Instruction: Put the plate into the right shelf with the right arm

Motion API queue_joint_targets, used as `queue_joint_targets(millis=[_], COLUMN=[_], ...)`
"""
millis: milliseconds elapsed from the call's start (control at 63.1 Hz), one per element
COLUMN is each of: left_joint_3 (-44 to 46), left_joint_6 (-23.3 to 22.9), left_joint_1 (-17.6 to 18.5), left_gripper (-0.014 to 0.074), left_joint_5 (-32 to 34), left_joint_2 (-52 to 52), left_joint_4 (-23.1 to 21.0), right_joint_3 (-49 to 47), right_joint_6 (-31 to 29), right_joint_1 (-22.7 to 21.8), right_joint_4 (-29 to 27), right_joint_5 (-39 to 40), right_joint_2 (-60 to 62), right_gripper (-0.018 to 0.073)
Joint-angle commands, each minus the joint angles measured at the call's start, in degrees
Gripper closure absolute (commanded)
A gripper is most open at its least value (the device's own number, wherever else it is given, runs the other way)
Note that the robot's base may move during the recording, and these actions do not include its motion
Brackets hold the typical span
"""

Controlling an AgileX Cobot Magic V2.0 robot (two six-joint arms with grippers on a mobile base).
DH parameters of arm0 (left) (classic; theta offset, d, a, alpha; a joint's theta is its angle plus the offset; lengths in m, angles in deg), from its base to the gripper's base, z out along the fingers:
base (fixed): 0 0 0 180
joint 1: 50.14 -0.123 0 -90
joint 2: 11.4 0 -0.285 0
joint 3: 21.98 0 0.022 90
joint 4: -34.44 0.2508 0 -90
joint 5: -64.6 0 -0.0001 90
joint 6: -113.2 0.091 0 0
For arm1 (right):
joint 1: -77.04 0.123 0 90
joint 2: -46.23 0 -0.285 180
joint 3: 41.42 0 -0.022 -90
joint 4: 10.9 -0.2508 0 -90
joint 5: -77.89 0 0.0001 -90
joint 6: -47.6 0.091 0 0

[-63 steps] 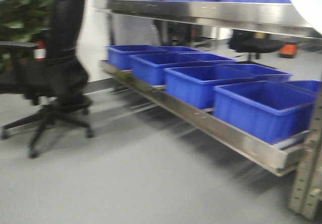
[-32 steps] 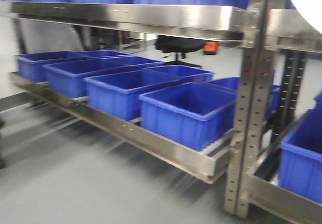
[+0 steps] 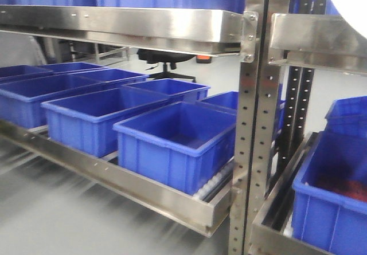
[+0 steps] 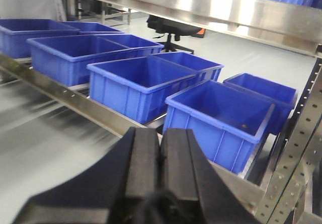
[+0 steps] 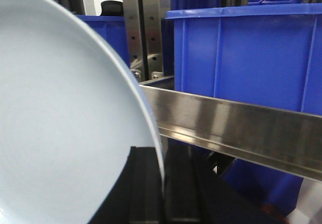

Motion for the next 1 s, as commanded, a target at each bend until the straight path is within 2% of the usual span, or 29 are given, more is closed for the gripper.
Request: queue_joint_targets(millis=[0,982], left_joint_3=[-0.59,-0.59], left_joint_6=[-0.4,-0.4], left_joint_1=[0.11,0.11], left_gripper=[0.0724,0.0724], left_joint_5=[5.16,5.16], left_joint_2=[0.59,0.59], left_joint_4=[-0.47,-0.47], right_joint_3=[-1.74,-1.74], right_joint_6=[-0.38,-0.38], right_joint_1=[-0.39,-0.39], right_joint_4=[-0.13,-0.13], right_joint_5=[5.05,5.05], right_joint_2=[-0.49,-0.49], right_gripper=[0.0507,0.0507])
